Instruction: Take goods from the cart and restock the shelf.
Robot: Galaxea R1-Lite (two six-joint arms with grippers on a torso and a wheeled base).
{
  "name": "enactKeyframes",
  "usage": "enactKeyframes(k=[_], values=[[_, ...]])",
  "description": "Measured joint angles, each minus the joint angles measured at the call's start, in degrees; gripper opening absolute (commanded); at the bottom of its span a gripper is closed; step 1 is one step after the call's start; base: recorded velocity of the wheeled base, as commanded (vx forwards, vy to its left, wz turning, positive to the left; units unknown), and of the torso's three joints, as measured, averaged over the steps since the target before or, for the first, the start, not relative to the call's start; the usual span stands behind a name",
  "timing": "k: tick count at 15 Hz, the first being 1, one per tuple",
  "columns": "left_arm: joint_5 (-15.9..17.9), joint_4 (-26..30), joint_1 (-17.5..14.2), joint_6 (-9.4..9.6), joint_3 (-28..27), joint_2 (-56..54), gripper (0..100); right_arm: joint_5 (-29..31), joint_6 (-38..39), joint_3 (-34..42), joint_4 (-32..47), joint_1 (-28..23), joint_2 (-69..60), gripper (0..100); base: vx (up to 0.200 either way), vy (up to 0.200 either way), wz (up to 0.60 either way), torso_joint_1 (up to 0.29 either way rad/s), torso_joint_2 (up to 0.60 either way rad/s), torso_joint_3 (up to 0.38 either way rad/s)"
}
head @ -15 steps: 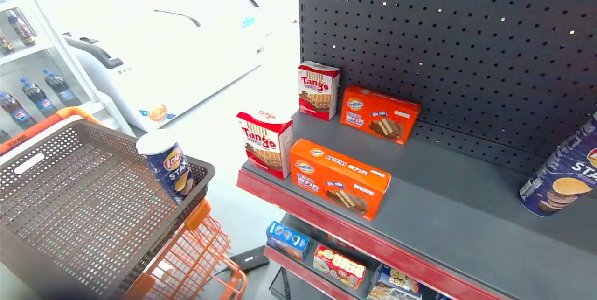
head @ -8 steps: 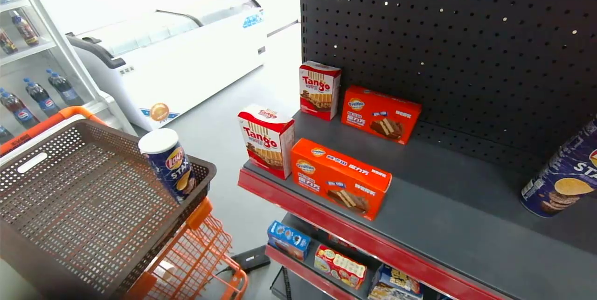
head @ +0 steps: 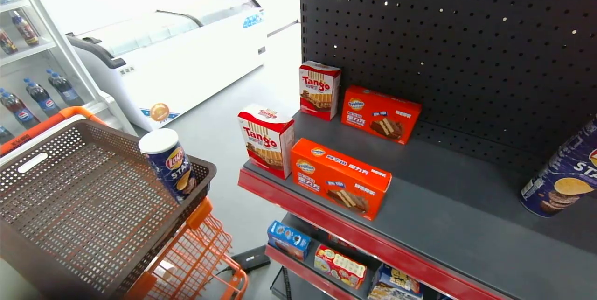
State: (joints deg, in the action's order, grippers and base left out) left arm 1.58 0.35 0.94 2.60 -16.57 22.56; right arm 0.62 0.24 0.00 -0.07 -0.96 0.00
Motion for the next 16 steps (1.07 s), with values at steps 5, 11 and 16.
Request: enactKeyframes(k=[5,11,16], values=[[-1.91,-14.53,-2.76,-0.50,-6.83,28.15,100,-0.02,0.02,0.00,0.00,0.00,0.00,100,0.000,0.000,0.00,0.000,0.00,0.000],[-1.58,-44.53,-6.19,0.07,-7.28,57.22,100,0.00,0.02,0.00,0.00,0.00,0.00,100,0.000,0.000,0.00,0.000,0.00,0.000],[-1.26,-68.40,-5.38,0.38,-6.74,75.50,100,0.00,0.02,0.00,0.00,0.00,0.00,100,0.000,0.000,0.00,0.000,0.00,0.000]])
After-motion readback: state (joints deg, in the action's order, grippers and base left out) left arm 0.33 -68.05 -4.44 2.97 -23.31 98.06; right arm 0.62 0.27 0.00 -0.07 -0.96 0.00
